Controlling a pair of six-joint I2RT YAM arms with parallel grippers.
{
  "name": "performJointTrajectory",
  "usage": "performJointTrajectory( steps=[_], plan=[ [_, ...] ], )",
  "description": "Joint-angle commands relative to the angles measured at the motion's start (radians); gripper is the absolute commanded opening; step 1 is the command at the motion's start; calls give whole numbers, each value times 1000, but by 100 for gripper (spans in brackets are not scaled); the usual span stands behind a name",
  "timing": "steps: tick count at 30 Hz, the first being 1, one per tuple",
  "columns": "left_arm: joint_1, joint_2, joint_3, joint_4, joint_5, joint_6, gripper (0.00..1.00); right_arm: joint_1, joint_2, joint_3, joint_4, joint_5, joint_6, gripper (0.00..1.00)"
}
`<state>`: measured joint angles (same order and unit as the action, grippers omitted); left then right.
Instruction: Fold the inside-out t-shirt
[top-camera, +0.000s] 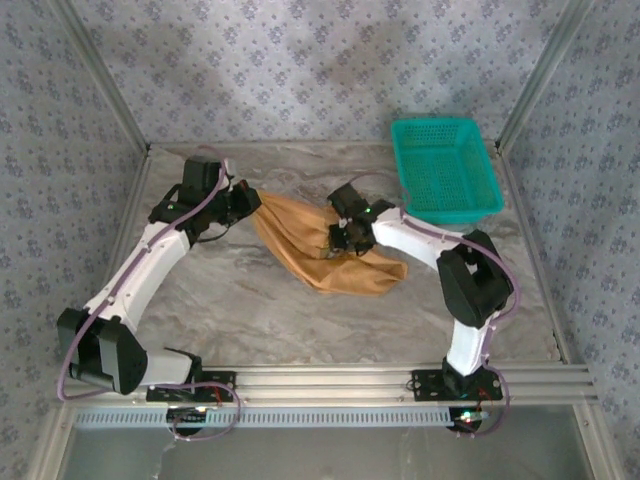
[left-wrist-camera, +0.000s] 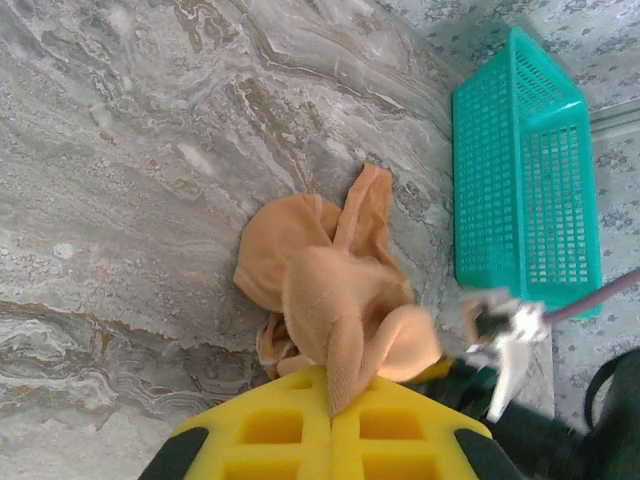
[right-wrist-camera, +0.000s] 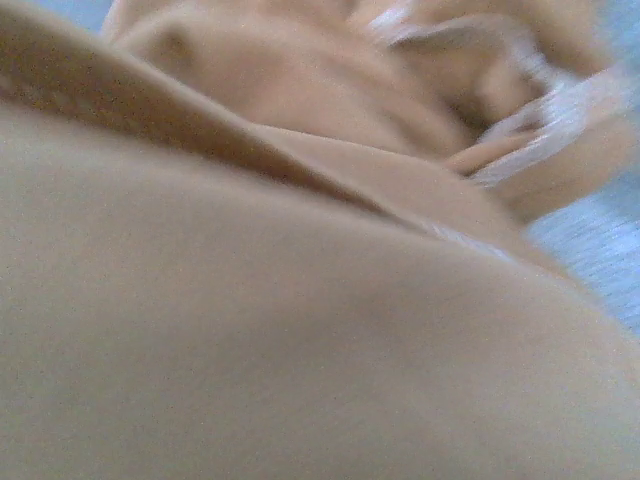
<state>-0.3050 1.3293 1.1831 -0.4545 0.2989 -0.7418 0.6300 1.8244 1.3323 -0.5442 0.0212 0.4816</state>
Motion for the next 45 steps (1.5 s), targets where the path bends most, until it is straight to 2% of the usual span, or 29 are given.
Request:
performJointTrajectory(
  steps=[1,5,9,15,22,28,37,38,40,44,45],
  plan=[
    [4,-31,22,-21,-12,24,0,-16,30,65,-17,87,-9,34],
    [4,-28,26,-20,-11,29,0,-1,46,74,-28,105,-8,35],
    [4,-18,29,-19,-11,31,0,47,23,35,-14,108,3,43],
    [5,-9,35,-22,-9,34,0,119,-10,-8,3,148,41,44],
    [4,-13,34,-27,-5,30,0,64,69,43,19,128,51,42],
    [4,-31,29,-35,-9,28,0,31,178,158,9,110,25,41],
    [4,-31,24,-39,-9,33,0,19,257,245,-5,128,95,48],
    [6,-30,22,-38,-9,33,0,13,268,254,-4,134,114,47],
    [7,-31,21,-35,-9,31,0,1,282,264,17,155,151,38],
    [25,-39,19,-36,4,24,0,-14,307,309,20,170,200,5],
    [35,-44,18,-36,12,24,0,-19,307,335,3,164,193,0]
  ],
)
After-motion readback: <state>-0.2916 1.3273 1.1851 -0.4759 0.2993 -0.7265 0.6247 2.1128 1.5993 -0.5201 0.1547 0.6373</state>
